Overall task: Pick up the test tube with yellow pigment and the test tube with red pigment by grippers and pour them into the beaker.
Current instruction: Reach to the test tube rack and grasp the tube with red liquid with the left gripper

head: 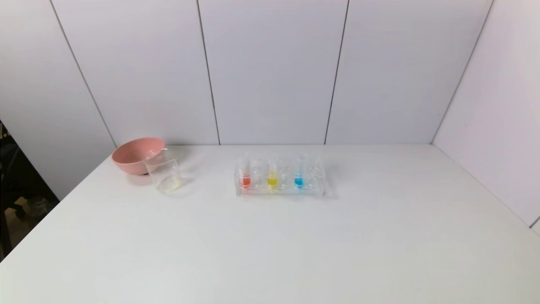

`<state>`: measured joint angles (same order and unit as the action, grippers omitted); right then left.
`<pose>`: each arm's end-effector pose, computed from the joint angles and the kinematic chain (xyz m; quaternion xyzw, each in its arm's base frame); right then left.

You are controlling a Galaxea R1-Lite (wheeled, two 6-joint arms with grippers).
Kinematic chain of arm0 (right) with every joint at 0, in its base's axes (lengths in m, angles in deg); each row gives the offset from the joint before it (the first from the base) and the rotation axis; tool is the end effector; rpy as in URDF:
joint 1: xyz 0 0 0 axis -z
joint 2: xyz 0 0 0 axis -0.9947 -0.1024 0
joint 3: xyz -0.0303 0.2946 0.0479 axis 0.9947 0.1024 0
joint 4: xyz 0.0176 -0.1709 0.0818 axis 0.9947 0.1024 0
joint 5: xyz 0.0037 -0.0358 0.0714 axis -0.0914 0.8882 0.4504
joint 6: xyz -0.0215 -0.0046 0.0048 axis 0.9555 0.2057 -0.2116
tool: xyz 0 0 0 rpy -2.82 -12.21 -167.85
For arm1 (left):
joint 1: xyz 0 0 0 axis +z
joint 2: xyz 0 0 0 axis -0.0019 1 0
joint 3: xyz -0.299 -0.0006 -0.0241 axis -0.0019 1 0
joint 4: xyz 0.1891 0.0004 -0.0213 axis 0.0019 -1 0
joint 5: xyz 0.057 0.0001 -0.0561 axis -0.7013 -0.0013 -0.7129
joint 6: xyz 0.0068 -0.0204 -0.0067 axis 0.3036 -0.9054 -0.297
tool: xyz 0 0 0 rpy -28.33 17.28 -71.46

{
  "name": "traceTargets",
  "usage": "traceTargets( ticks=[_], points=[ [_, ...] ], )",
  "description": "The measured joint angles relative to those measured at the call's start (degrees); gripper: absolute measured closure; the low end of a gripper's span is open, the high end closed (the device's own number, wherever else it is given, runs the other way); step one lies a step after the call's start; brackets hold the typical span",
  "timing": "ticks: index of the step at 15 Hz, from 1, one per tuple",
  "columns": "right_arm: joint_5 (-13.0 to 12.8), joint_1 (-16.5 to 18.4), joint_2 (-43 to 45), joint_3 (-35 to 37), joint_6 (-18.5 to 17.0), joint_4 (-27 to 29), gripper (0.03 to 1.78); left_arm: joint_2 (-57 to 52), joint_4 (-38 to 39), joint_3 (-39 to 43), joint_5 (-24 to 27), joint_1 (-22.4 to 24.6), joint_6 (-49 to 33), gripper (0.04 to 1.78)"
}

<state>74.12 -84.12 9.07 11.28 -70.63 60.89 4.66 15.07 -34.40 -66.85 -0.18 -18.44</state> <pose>-0.0227 -0.0008 0.0760 0.0458 -0.0019 -0.0189 0.9988 -0.0227 0.0008 0.0760 -0.0442 -0.0031 0.0159 0.9989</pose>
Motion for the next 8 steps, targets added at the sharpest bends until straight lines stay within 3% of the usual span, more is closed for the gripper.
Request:
traceTargets(
  ticks=[8],
  points=[
    [-0.02, 0.00, 0.00, 0.00, 0.02, 0.00, 0.10, 0.00, 0.00, 0.00, 0.00, 0.02, -0.04, 0.06]
  ],
)
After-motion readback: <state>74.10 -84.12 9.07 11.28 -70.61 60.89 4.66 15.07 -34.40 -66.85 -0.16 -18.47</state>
